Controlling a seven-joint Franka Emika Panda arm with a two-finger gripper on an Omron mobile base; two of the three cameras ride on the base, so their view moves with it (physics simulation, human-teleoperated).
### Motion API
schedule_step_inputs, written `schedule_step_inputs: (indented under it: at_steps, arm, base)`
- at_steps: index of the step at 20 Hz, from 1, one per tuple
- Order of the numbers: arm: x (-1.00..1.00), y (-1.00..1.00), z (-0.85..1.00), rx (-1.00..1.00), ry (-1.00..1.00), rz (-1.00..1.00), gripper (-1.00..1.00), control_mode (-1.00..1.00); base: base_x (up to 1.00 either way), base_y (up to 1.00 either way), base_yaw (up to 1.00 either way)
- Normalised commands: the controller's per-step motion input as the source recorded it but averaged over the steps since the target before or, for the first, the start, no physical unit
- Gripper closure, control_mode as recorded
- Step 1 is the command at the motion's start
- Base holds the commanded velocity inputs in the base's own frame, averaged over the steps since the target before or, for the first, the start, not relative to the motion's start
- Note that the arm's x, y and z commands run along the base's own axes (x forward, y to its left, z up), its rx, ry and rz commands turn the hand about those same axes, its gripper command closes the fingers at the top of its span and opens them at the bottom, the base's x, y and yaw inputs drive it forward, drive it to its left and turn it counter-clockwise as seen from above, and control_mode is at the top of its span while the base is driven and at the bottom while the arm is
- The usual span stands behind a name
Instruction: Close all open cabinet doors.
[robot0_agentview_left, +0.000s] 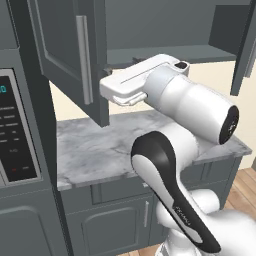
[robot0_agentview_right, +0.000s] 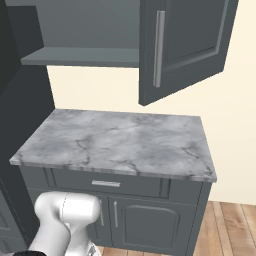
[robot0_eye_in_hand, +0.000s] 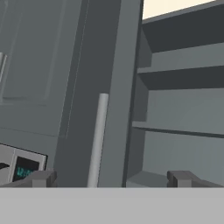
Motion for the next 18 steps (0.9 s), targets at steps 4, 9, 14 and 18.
schedule_step_inputs:
  at_steps: [4,9,14,18]
  arm:
    - [0.29,0.2,0.0,0.0,0.0,0.0,-1.0,-1.0]
    - [0.29,0.13,0.0,0.0,0.0,0.0,-1.0,-1.0]
    - [0.27,0.25,0.0,-0.01,0.0,0.0,-1.0,-1.0]
    - [0.29,0.05,0.0,0.0,0.0,0.0,-1.0,-1.0]
  base:
    - [0.0,0.0,0.0]
    - [0.0,0.0,0.0]
    - [0.0,0.0,0.0]
    - [0.0,0.0,0.0]
